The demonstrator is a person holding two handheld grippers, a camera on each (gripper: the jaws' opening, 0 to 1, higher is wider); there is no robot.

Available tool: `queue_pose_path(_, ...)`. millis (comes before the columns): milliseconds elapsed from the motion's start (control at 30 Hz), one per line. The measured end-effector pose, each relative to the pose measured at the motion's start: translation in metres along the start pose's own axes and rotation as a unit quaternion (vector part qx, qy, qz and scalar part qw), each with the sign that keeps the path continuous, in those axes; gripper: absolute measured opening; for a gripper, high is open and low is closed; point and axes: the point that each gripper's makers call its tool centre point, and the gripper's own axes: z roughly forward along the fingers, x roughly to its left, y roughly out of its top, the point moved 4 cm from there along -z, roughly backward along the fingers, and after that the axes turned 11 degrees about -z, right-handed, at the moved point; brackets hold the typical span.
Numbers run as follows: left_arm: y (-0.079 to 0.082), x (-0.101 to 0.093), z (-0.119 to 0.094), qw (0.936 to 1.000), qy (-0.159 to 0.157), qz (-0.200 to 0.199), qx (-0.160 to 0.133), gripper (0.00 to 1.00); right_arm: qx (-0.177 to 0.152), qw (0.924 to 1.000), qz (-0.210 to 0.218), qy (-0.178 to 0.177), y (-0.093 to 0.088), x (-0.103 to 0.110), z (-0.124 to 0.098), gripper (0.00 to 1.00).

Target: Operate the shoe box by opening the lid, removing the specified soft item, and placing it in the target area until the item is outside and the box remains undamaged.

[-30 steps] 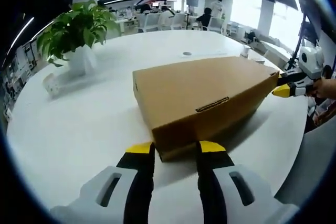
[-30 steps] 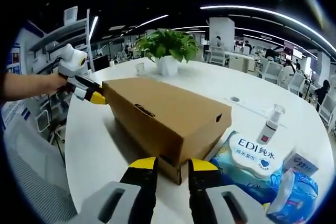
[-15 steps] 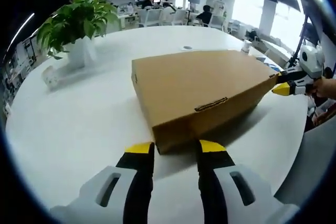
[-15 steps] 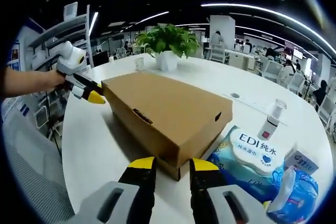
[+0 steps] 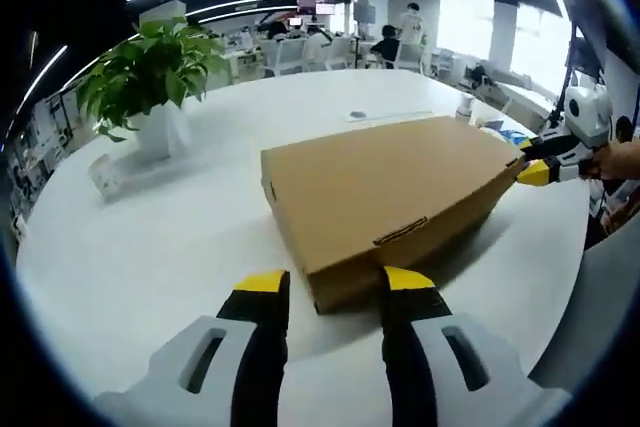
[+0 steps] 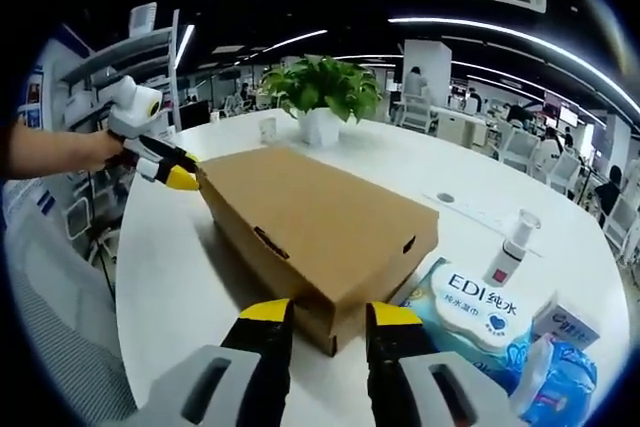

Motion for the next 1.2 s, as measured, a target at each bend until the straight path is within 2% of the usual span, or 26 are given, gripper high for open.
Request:
queue_pose_path(67, 0.000, -0.003, 0.002, 0.9999, -0.007, 0.010, 0.002, 0.32, 0.002, 1.0000, -0.003, -0.001, 0.000, 0.002, 0.002, 0.26)
queue_pose_path(200, 0.000, -0.003, 0.005, 0.9999, -0.006, 0.008, 0.004, 0.34, 0.003, 1.0000, -0.002, -0.004, -0.001, 0.002, 0.002, 0.25)
queue_pose_path(733, -0.009, 0.000, 0.015, 0.9998, -0.002, 0.010, 0.019, 0.33, 0.015, 0.9999, 0.005, -0.006, -0.010, 0.003, 0.010, 0.24)
queue_pose_path(1200, -0.003, 0.005, 0.023, 0.9998, -0.002, 0.008, 0.020, 0.33, 0.014, 0.9998, 0.010, -0.009, -0.009, -0.002, 0.017, 0.24)
